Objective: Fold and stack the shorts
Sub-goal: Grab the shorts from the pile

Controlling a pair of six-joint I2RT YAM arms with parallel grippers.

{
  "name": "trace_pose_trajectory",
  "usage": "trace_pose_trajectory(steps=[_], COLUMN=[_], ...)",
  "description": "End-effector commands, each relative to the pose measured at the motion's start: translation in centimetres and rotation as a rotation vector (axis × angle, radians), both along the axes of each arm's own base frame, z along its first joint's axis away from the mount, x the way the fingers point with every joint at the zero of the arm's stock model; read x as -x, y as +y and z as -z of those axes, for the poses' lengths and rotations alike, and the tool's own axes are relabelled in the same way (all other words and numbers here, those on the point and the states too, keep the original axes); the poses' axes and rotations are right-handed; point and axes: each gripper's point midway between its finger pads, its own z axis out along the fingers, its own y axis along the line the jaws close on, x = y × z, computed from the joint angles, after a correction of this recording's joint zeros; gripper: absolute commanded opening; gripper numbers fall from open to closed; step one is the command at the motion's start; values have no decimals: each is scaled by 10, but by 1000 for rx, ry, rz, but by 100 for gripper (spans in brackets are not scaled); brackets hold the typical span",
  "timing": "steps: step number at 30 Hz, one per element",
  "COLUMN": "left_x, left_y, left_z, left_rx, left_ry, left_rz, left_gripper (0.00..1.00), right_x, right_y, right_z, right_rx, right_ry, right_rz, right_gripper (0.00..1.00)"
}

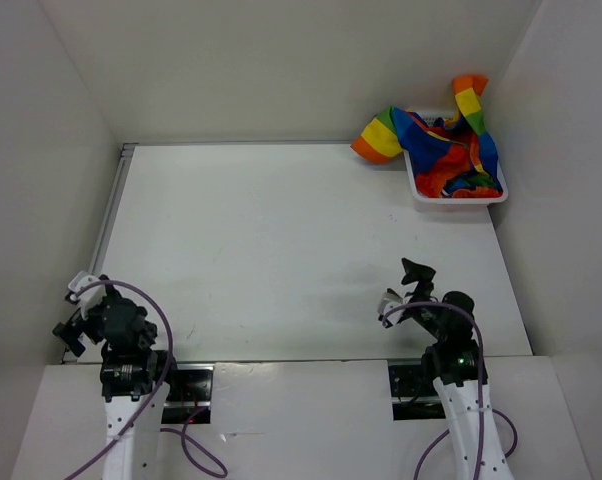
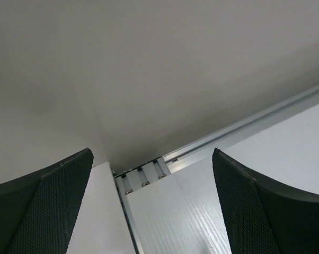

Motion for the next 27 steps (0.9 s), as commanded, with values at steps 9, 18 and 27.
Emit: trace_pose_trajectory(steps=[9,18,27], left_x=[-58,-66,-83], left_y=[-52,-62,-67], left_z=[44,46,86], left_rx=[119,131,154], left_ry=[203,200,230], left_rz=[540,609,655], left_gripper=[100,100,100], right_x=[-10,-15,-31], right_y=[-39,-56,-52], right_z=[-65,-92,-176], right_rx=[-491,-496,-539], right_ry=[33,-99,-151], right_rz=[374,439,407], right_gripper=[100,100,100])
